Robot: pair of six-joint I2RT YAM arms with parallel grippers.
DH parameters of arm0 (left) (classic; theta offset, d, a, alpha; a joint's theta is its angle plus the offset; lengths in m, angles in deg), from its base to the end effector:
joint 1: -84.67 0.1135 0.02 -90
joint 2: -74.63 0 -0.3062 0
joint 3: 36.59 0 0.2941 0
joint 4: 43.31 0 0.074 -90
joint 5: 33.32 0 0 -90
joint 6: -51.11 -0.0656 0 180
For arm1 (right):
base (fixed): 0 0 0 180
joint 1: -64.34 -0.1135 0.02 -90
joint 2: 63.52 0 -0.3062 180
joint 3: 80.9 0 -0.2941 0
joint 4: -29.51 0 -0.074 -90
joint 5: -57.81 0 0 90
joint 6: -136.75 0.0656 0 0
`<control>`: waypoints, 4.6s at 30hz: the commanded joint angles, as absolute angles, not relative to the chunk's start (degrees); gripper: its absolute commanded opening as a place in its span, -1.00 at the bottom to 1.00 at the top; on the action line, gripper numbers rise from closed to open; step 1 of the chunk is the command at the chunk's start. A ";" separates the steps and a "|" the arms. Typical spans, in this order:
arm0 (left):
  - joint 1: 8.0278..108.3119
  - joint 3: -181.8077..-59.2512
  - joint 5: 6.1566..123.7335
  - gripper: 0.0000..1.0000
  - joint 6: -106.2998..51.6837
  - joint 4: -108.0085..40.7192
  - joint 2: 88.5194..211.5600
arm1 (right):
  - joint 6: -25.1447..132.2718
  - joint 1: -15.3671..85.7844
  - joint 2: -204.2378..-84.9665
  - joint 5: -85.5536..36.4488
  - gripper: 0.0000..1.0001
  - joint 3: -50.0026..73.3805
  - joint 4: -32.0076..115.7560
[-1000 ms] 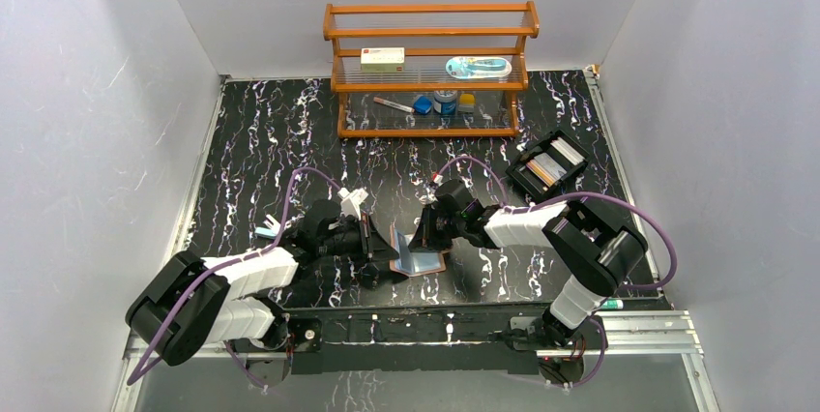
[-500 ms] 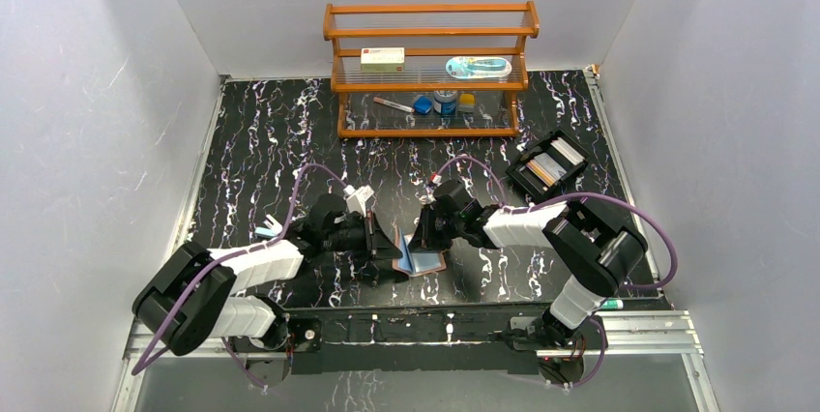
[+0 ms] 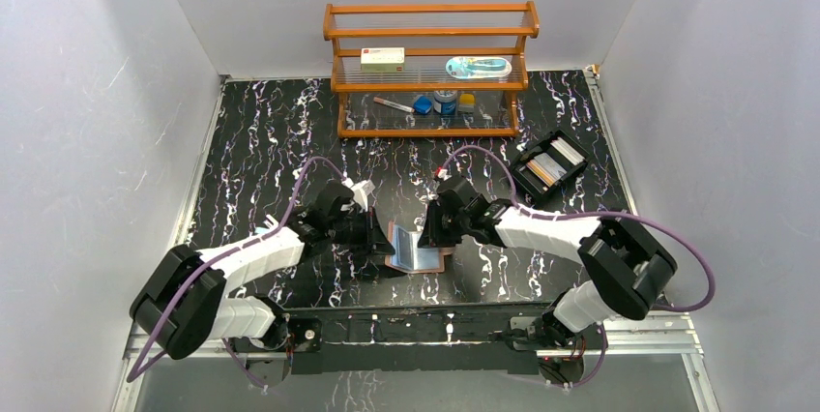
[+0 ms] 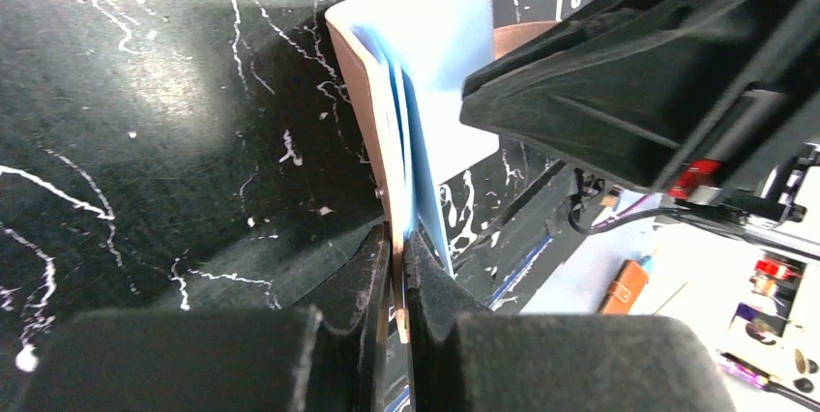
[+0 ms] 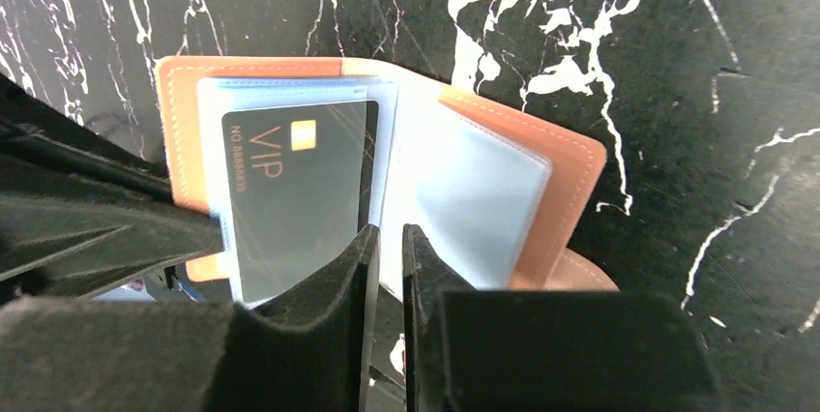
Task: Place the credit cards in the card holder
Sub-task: Turn over the card slot in the card holder, then pick up the credit card from the storage box.
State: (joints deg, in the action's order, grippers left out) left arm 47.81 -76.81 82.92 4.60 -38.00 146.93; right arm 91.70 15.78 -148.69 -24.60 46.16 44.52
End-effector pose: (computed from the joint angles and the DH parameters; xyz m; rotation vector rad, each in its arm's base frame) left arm 0.2079 -0.1922 0.1683 0.1397 2.4546 -1.2139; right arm 0.2168 0.2587 0.1597 -0.1489 2.5879 0.8567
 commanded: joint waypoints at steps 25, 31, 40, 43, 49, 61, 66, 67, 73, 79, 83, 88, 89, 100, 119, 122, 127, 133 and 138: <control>47.77 -82.76 88.58 -1.00 2.47 -35.84 149.80 | 90.61 15.41 -153.55 -26.96 -0.56 48.75 39.92; 47.67 -80.23 91.54 -1.00 5.60 -42.91 151.43 | 90.69 15.40 -154.01 -26.63 -0.56 48.74 39.10; 47.71 -80.81 88.14 -1.00 4.43 -39.25 152.77 | 89.99 15.40 -151.84 -28.75 -0.56 48.15 42.12; 47.67 -82.12 86.17 -1.00 2.80 -34.36 152.77 | 88.02 15.83 -149.19 -32.10 -0.53 45.80 48.52; 47.67 -82.39 83.53 -1.00 1.37 -30.54 150.99 | 80.60 19.66 -139.29 -38.45 -0.33 40.96 58.57; 47.67 -82.61 82.33 -0.55 0.41 -28.94 151.07 | 56.18 33.25 -142.27 -56.39 0.03 24.95 67.93; 47.67 -82.42 81.53 -0.44 -0.12 -27.50 149.87 | 43.92 40.16 -145.87 -61.68 0.15 20.76 64.76; 47.67 -82.22 81.27 -0.44 -0.18 -27.31 149.58 | 41.63 41.66 -146.76 -62.79 0.15 20.11 64.45; 47.67 -81.58 81.17 -0.43 0.00 -26.97 147.66 | 27.08 48.89 -150.12 -65.02 0.14 21.55 57.12; 47.67 -80.97 82.24 -0.43 0.90 -28.09 147.37 | 19.67 54.84 -154.76 -61.97 0.14 22.23 52.28; 47.67 -81.00 82.06 -0.42 0.99 -27.84 147.28 | 16.44 56.36 -158.46 -60.87 0.11 22.29 50.24; 47.64 -81.23 79.60 -0.40 0.35 -25.39 146.69 | 12.95 57.06 -161.54 -60.36 0.18 22.63 47.00; 47.66 -81.19 79.00 -0.39 0.23 -24.97 146.30 | 12.53 57.12 -162.01 -60.43 0.18 22.76 46.45; 47.66 -81.73 76.74 -0.33 -0.38 -23.29 145.24 | 7.80 57.76 -168.52 -66.21 0.07 26.02 38.65; 47.67 -82.24 76.61 -0.29 -0.36 -22.48 144.56 | 8.60 58.82 -163.68 -66.83 -0.31 25.29 38.68; 47.65 -82.77 76.37 -0.28 -0.59 -21.81 144.43 | 10.76 58.80 -163.63 -65.41 -0.50 23.57 42.24; 47.67 -82.95 75.19 -0.28 -0.84 -21.27 144.91 | 14.12 58.80 -161.08 -62.71 -0.70 20.99 49.01; 47.67 -83.25 74.48 -0.14 0.47 -20.40 143.48 | 19.05 58.67 -157.85 -58.47 -0.88 17.99 56.64; 47.66 -86.02 69.88 -0.02 1.12 -15.59 140.77 | 24.23 58.08 -153.65 -54.39 -0.98 15.74 62.79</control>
